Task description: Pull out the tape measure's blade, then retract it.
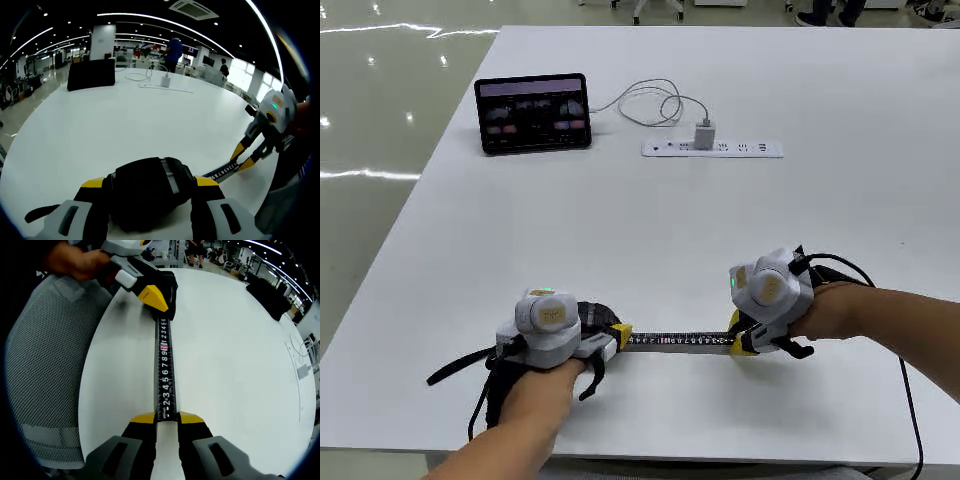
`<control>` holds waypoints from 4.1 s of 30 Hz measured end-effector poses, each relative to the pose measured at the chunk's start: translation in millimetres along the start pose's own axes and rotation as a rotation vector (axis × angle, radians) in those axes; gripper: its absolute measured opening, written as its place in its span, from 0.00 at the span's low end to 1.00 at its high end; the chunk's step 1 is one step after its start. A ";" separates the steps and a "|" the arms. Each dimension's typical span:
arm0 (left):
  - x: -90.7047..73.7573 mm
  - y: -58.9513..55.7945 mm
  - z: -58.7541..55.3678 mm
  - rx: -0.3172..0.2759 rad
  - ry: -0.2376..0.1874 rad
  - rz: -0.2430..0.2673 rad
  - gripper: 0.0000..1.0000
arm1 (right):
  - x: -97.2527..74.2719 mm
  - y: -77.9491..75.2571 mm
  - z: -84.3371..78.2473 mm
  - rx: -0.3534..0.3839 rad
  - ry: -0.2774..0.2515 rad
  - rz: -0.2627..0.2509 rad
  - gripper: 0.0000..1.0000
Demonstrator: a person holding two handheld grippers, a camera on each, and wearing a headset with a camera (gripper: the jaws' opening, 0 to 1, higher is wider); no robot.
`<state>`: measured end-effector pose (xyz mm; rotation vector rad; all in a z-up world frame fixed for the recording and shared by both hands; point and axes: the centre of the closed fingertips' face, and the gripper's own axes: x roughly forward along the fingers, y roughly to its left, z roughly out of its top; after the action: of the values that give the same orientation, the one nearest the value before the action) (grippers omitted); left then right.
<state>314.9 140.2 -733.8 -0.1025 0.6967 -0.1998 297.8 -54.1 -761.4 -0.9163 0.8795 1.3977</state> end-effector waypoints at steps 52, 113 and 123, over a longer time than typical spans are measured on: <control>-2.0 -0.4 -0.4 -0.025 -0.002 -0.032 0.62 | 12.0 0.1 27.9 0.047 -0.046 0.020 0.11; -2.3 0.1 -0.5 -0.035 0.000 -0.046 0.62 | 33.6 4.0 79.6 0.012 -0.123 0.022 0.11; -2.1 -0.1 -0.4 -0.038 -0.001 -0.045 0.62 | 37.0 2.3 88.3 0.016 -0.147 0.015 0.11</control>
<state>313.0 140.6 -732.8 -0.1542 0.6977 -0.2299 292.8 41.6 -759.4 -0.7851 0.7868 1.4496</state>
